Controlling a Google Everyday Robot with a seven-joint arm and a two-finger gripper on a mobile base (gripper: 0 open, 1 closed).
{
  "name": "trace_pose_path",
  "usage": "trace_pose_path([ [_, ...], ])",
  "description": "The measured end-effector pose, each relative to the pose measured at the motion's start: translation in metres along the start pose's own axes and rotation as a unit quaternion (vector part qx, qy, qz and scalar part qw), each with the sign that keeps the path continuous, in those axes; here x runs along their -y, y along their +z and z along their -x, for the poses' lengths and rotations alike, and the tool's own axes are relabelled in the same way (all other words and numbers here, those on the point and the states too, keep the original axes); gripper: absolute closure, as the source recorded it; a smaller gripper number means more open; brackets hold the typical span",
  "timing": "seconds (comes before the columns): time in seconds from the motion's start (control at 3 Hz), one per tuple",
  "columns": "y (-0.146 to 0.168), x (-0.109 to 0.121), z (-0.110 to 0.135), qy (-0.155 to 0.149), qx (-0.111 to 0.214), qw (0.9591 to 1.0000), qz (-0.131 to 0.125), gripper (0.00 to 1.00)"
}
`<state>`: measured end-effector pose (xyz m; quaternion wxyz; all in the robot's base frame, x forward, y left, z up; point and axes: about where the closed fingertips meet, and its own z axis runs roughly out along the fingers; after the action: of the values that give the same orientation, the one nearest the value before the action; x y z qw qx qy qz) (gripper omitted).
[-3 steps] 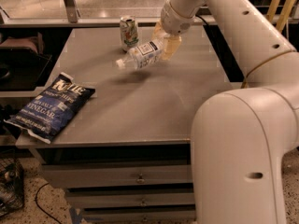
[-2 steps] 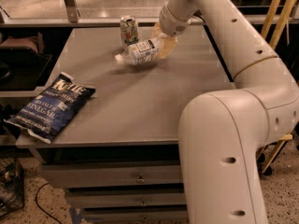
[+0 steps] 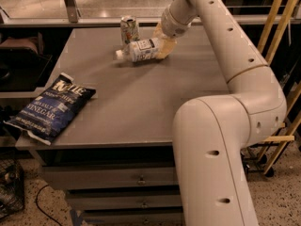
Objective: Move blue plastic bottle near 7up can
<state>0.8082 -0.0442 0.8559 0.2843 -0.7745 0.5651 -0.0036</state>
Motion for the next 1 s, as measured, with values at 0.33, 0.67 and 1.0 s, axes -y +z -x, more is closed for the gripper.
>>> trace_pose_path([
  [0.33, 0.0051, 0.0012, 0.0010, -0.001, 0.001, 1.0000, 0.000, 0.74],
  [0.67, 0.0091, 0.0013, 0.0015, -0.001, 0.002, 1.0000, 0.001, 0.50],
  [1.0, 0.0137, 0.0013, 0.0021, -0.001, 0.003, 1.0000, 0.002, 0.28],
])
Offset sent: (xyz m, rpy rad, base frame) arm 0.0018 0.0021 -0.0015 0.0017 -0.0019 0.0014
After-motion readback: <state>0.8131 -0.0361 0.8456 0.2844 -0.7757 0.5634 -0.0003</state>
